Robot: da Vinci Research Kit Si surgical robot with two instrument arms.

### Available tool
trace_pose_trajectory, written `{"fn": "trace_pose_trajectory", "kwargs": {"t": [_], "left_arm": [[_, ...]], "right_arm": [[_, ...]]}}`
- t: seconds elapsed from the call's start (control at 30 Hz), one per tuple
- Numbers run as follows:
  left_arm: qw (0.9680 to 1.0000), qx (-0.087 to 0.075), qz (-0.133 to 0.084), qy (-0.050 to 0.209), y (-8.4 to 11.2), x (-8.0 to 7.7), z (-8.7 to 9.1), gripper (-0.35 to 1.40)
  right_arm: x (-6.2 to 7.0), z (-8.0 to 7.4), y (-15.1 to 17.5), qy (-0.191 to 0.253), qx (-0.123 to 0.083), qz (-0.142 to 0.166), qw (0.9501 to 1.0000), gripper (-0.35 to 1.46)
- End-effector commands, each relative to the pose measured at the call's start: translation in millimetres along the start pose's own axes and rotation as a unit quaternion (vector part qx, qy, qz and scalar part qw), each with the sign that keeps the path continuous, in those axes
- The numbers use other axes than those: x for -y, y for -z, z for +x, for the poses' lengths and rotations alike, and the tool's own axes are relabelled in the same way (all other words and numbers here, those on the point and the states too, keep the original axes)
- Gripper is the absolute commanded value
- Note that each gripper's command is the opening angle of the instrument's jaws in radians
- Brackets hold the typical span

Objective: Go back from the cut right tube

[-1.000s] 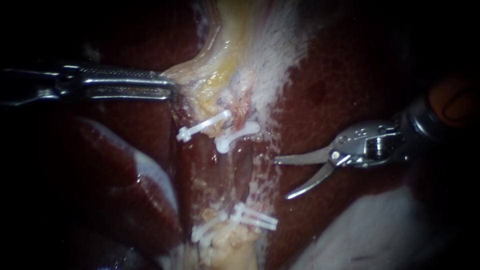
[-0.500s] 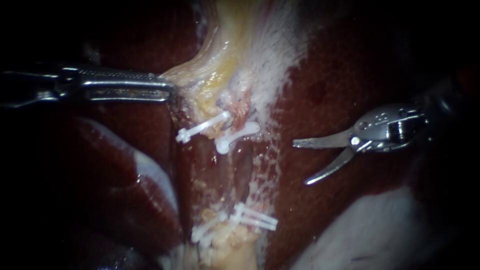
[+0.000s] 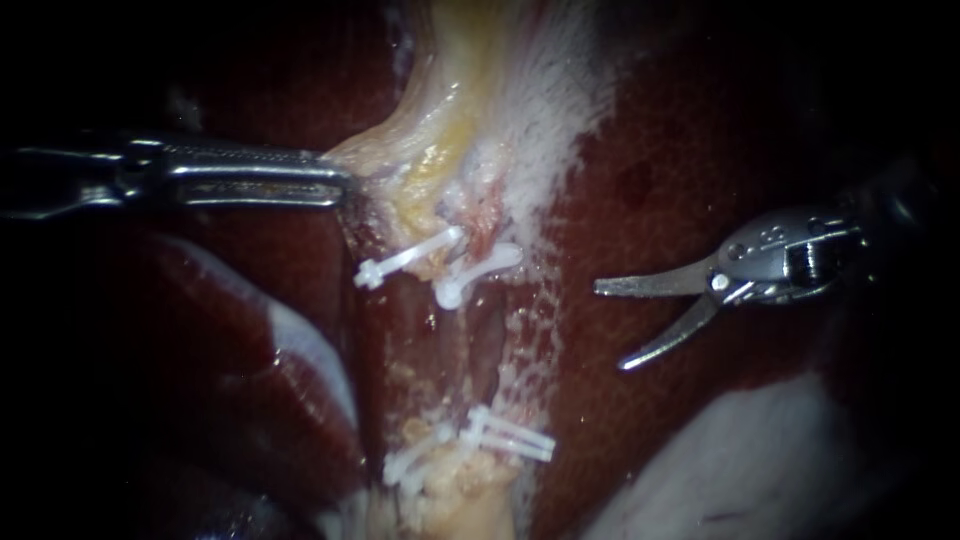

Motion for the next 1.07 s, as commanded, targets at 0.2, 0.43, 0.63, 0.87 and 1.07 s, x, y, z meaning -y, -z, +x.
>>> {"fn": "trace_pose_trajectory", "kwargs": {"t": [0.2,0.43,0.63,0.87,1.07], "left_arm": [[0.9999,-0.006,0.012,-0.002,-2.0,1.3,0.6,-0.35],[0.9996,-0.014,0.024,-0.003,-3.6,2.8,1.3,-0.35],[0.9996,-0.017,0.024,-0.001,-3.8,2.9,1.5,-0.35],[0.9995,-0.017,0.025,-0.001,-3.8,2.8,1.6,-0.35],[0.9995,-0.017,0.025,-0.002,-3.8,2.8,1.6,-0.35]], "right_arm": [[0.1,0.0,0.0,0.0,0.0,0.0,1.0,1.43],[0.2,0.1,-0.1,0.0,0.0,0.0,1.0,1.43],[0.2,0.1,-0.1,0.0,0.0,0.0,1.0,1.43],[0.2,0.1,-0.1,0.0,0.0,0.0,1.0,1.43],[0.2,0.2,-0.2,0.0,0.0,0.0,1.0,1.43]]}}
